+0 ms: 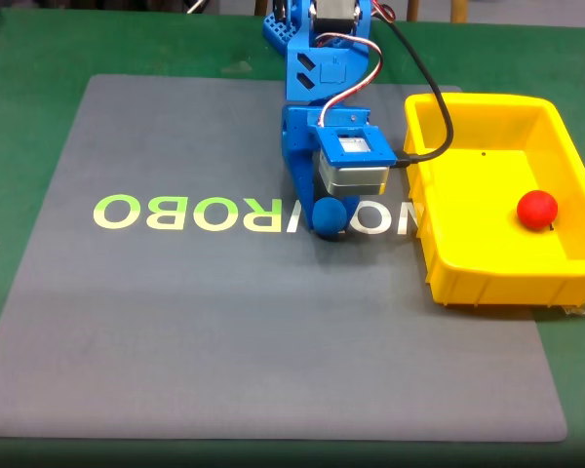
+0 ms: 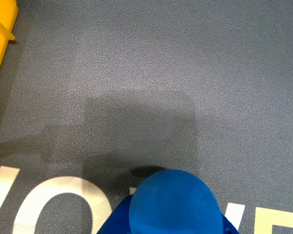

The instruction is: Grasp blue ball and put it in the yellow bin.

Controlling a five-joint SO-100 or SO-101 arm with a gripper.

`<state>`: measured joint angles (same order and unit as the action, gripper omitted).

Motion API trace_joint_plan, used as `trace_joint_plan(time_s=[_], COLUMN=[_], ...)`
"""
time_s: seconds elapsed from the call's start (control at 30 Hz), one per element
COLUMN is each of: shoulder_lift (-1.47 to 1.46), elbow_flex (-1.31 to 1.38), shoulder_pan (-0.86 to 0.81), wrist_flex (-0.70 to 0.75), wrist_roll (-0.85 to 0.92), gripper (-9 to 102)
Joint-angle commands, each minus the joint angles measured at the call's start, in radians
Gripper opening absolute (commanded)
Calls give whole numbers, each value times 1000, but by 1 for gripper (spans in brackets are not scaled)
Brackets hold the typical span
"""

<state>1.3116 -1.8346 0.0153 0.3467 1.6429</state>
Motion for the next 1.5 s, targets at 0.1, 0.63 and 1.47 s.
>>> trace_joint_plan(time_s=[0.1, 0.63, 1.47], shoulder_lift=[38, 466, 453], elbow_flex=[60, 32, 31], shoulder_pan=[8, 117, 436], wrist_flex=[5, 48, 78], wrist_roll=[-12, -15, -44], gripper=[0, 0, 0])
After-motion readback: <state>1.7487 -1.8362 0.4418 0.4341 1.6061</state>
